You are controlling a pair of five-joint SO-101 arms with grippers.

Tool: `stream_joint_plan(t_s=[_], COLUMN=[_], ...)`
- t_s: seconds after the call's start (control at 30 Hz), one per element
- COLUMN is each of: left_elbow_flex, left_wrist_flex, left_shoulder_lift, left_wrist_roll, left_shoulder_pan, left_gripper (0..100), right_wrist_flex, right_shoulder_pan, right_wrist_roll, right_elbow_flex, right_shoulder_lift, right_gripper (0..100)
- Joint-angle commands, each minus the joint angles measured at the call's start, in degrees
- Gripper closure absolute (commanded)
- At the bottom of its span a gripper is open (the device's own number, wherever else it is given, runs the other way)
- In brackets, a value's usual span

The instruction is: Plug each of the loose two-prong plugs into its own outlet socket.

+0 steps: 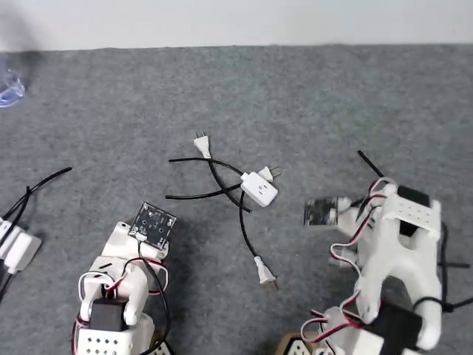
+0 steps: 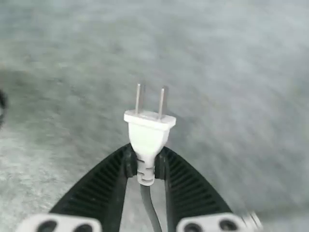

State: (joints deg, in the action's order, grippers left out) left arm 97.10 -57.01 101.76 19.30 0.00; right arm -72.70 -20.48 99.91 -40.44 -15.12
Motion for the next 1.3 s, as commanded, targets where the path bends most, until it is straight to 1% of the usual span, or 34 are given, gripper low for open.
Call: stream_joint_plan(t_s=[0.0,0.07,0.17,0.27,0.43,0.57,0.63,0.73,0.8,0.87,1.0,1.1,1.2,1.27], left_elbow_flex=[-0.6,-0.6,-0.6,-0.6,-0.6,-0.6,-0.6,-0.6,-0.6,-0.6,-0.6,-0.6,-0.6,-0.6], left_wrist_flex=[-0.4,-0.4,-0.4,-0.4,-0.4,-0.4,-0.4,-0.4,-0.4,-0.4,-0.4,-0.4,-0.4,-0.4], left_shoulder_lift=[0.7,0.7,0.7,0.7,0.7,0.7,0.7,0.7,0.7,0.7,0.7,0.7,0.7,0.7], left_wrist_roll=[0.5,0.5,0.5,0.5,0.5,0.5,0.5,0.5,0.5,0.5,0.5,0.5,0.5,0.5], left_shoulder_pan=[0.4,0.4,0.4,0.3,0.3,0.4,0.4,0.4,0.4,0.4,0.4,0.4,0.4,0.4], left_gripper=[91,91,91,91,91,91,91,91,91,91,91,91,91,91], right_wrist_flex=[-0.1,4.5,15.4,27.1,44.4,53.8,56.9,61.3,63.8,64.7,60.2,52.3,41.7,34.9], right_shoulder_pan=[-0.7,-0.7,-1.5,-2.7,-6.0,-8.3,-9.0,-10.2,-10.2,-9.7,-7.2,-3.6,1.2,5.4], right_wrist_roll=[-8.0,-12.9,-20.1,-25.3,-27.8,-27.9,-27.9,-27.9,-27.6,-27.6,-27.6,-27.7,-28.0,-30.9], right_elbow_flex=[7.9,9.1,7.6,4.0,-1.8,-5.8,-8.0,-11.1,-13.3,-14.9,-15.5,-15.5,-15.4,-15.3], right_shoulder_lift=[-3.8,-3.8,-3.6,-3.6,-3.6,-3.7,-4.0,-4.0,-3.8,-4.4,-4.4,-5.6,-10.4,-15.3], right_gripper=[99.0,99.0,99.0,99.0,99.0,96.9,89.0,70.1,59.4,54.5,57.4,62.8,69.0,72.7])
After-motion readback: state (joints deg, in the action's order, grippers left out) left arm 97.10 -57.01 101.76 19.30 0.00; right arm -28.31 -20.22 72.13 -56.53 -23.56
